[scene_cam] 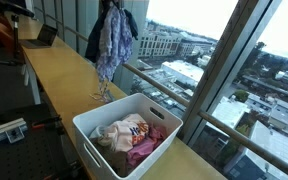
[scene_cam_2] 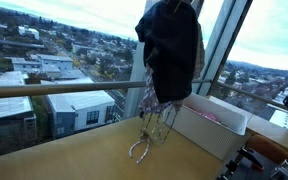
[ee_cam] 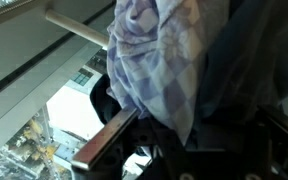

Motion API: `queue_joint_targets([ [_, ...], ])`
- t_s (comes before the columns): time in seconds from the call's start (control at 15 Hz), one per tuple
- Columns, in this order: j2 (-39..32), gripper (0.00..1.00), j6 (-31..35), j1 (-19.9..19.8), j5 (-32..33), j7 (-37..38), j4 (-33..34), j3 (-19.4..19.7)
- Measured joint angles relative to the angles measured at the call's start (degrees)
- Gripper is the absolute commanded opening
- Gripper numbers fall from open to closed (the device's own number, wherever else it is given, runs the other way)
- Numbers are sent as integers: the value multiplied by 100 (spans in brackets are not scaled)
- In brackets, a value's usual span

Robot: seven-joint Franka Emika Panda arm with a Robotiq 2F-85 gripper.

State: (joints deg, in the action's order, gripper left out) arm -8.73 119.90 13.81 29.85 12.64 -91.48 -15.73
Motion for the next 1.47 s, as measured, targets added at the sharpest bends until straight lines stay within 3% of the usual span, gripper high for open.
queue_joint_targets([
  [0.47, -41, 0, 469, 3, -58, 21, -992, 237],
  [0.87, -194, 0, 924, -74, -540, 21, -1799, 466],
  [0.93, -236, 22, 975, -75, -583, 21, -1889, 488],
  [1.07, -300, 32, 1024, -74, -637, 31, -2014, 513],
  [1.47, -234, 75, 1025, -75, -661, 39, -2054, 569],
])
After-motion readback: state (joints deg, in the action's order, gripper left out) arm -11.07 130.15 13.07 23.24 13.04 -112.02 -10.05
